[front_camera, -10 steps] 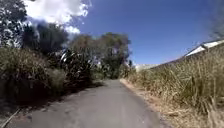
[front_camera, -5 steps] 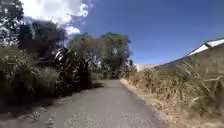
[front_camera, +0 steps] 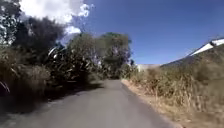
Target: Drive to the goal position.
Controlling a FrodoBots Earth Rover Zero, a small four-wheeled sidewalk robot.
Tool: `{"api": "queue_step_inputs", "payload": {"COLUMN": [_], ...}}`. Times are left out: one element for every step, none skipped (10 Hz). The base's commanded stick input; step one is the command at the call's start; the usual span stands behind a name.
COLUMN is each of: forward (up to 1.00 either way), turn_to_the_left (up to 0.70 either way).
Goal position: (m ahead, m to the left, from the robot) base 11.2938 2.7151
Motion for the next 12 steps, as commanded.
{"api": "queue_step_inputs", "payload": {"forward": [0.85,0.85,0.85,0.85,0.85,0.85,0.85,0.85,0.85,0.85,0.85,0.85], "turn_to_the_left": [0.0,0.0,0.0,0.0,0.0,0.0,0.0,0.0,0.0,0.0,0.0,0.0]}}
